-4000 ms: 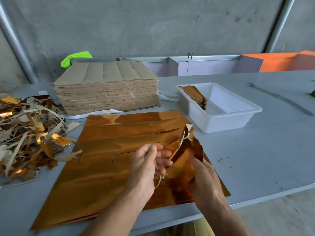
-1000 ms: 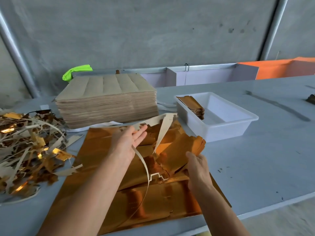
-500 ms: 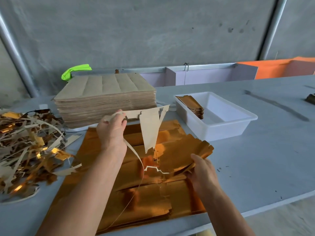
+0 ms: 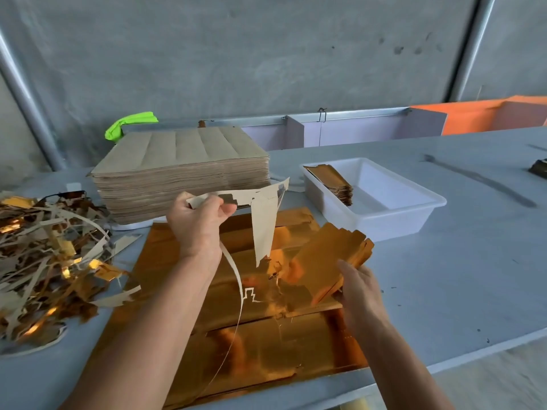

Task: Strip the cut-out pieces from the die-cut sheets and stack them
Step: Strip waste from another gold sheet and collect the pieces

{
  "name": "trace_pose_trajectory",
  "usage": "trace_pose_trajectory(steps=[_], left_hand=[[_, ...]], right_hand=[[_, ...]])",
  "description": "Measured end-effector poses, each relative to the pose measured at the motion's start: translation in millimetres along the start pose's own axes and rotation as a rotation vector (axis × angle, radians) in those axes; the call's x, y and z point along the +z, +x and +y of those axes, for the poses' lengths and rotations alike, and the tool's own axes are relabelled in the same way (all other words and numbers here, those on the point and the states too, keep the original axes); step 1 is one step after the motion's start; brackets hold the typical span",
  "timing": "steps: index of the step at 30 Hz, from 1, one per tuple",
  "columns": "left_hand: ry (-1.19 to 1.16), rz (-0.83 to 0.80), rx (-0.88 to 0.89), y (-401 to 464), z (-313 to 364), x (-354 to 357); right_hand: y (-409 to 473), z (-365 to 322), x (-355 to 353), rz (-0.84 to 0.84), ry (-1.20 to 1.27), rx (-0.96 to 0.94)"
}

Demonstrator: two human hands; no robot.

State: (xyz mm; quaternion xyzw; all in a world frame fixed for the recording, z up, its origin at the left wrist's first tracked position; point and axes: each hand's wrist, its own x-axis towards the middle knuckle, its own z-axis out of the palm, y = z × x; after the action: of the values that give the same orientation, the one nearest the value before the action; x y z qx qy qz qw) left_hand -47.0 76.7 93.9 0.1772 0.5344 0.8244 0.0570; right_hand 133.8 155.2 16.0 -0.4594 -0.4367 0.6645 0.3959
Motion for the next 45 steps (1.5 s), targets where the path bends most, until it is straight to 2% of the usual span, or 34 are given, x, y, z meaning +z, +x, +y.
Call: trace_pose_trajectory(steps=[4, 8, 10, 14, 18, 20, 23, 25, 27, 31, 33, 36, 38, 41, 43, 45], left_hand=[[0.087, -0.046, 0.045, -1, -6, 0], [0.310, -0.147, 0.081, -2, -17, -1], [0.428, -0.100, 0.080, 1, -20, -2], [0.493, -0.074, 0.102, 3, -22, -4], [0.941, -0.240, 0.319, 0, -18, -9], [0.976, -0.356, 0.305, 1, -19, -10], [0.727, -0.502, 0.075, -2, -20, -10], [0.457, -0.552, -0.150, -11, -19, -5], [0.292, -0.596, -0.295, -17, -19, -2], [0.090, -0.594, -0.460, -23, -24, 2], [0.042, -0.574, -0.518, -22, -22, 3], [0.014, -0.642, -0.547, -21, -20, 3], [0.023, -0.641, -0.503, -22, -20, 4], [0.050, -0.359, -0.427, -13, -17, 5], [0.022, -0.196, -0.424, -2, -15, 2], [-0.005, -0.120, -0.401, 7, -15, -1]], right_hand=[[3, -1, -3, 0.134, -0.159, -0.178], [9, -6, -5, 0.134, -0.183, -0.212], [13, -9, -4, 0.137, -0.228, -0.216], [18, -11, 9, 0.174, -0.379, -0.294], [18, -15, 35, 0.176, -0.579, -0.428], [19, -17, 49, 0.169, -0.666, -0.468], [19, -17, 68, 0.082, -0.736, -0.511], [17, -11, 76, -0.046, -0.647, -0.532], [12, -3, 81, -0.152, -0.541, -0.547], [9, 7, 76, -0.278, -0.446, -0.625], [11, 9, 71, -0.340, -0.489, -0.690], [15, 13, 73, -0.233, -0.565, -0.794], [19, 8, 77, -0.112, -0.476, -0.634], [29, -1, 72, -0.055, -0.221, -0.268], [35, -7, 62, -0.061, -0.179, -0.145], [36, -11, 53, -0.055, -0.162, -0.110]])
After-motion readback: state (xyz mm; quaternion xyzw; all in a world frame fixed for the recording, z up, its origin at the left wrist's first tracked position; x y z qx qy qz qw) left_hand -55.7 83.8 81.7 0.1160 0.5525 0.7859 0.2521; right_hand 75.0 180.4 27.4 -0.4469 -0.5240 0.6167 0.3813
